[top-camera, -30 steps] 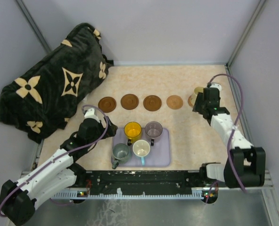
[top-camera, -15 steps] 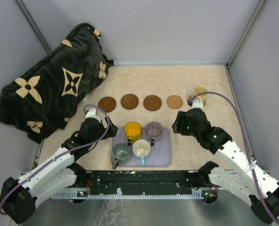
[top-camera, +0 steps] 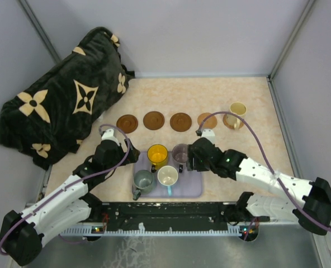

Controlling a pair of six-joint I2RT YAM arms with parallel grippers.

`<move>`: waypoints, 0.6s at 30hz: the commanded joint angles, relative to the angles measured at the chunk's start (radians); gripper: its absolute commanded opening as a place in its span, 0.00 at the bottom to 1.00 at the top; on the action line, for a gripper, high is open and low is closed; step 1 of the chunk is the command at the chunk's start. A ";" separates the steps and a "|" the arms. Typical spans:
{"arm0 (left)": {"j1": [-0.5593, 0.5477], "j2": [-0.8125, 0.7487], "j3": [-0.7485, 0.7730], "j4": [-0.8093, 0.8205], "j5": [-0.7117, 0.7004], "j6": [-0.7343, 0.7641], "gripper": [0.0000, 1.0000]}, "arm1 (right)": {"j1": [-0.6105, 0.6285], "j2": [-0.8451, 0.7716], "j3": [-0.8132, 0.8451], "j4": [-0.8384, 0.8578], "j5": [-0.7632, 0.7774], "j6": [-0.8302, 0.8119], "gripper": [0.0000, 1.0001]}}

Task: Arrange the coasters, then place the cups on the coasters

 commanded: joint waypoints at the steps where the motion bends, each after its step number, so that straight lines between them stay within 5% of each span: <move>1: -0.002 -0.018 -0.004 -0.004 0.009 -0.002 1.00 | 0.048 0.044 0.053 0.087 0.043 0.046 0.63; 18: -0.002 -0.030 -0.025 0.006 0.014 -0.005 1.00 | 0.129 0.223 0.100 0.127 0.115 0.082 0.64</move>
